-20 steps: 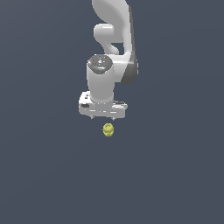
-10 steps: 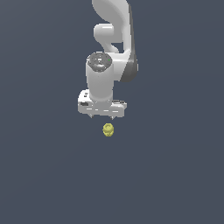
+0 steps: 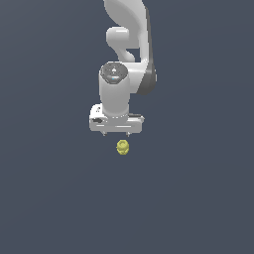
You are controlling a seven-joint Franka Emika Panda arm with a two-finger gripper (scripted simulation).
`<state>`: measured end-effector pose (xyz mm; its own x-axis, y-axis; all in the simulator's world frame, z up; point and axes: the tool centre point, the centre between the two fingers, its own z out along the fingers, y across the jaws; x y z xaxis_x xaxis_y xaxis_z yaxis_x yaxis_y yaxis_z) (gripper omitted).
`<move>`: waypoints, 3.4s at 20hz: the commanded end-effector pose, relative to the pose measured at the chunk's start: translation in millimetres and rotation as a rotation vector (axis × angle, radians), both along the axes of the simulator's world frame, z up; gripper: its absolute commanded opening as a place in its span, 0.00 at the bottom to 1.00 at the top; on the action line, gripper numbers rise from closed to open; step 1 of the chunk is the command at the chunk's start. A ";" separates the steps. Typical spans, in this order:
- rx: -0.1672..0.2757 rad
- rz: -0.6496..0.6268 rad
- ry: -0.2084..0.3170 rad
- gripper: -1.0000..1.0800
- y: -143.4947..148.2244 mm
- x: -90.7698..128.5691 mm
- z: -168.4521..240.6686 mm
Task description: Pick up the object and move it to a goal position.
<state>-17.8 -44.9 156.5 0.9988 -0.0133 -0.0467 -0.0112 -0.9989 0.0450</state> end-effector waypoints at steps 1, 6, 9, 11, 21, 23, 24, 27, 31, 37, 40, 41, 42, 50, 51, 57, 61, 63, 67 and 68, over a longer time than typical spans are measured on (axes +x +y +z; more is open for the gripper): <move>0.004 0.038 -0.001 0.96 1.5 0.1 -4.0; 0.015 0.142 -0.006 0.96 5.6 0.5 -14.6; 0.023 0.221 -0.010 0.96 8.9 0.7 -22.6; 0.029 0.276 -0.013 0.96 11.3 0.7 -28.0; 0.050 0.488 -0.028 0.96 20.8 0.1 -48.6; 0.052 0.514 -0.030 0.96 22.0 0.0 -51.0; 0.053 0.524 -0.031 0.96 22.5 0.0 -52.0; 0.055 0.547 -0.033 0.96 23.6 -0.2 -54.2; 0.057 0.559 -0.034 0.96 24.2 -0.2 -55.2; 0.056 0.555 -0.033 0.96 23.9 -0.6 -64.5; 0.056 0.557 -0.033 0.96 24.2 -1.1 -79.1; 0.057 0.557 -0.033 0.96 24.3 -1.4 -84.9; 0.057 0.557 -0.033 0.96 24.0 -1.5 -90.0; 0.057 0.559 -0.034 0.00 24.1 -0.5 -105.3; 0.057 0.559 -0.034 0.00 24.1 -0.5 -105.3; 0.057 0.559 -0.034 0.00 24.1 -0.5 -105.3; 0.056 0.558 -0.035 0.00 23.8 -0.1 -104.3; 0.056 0.558 -0.035 0.00 24.2 -0.5 -102.2; 0.056 0.558 -0.035 0.00 26.1 -2.2 -92.0; 0.056 0.558 -0.035 0.00 26.8 -2.8 -88.2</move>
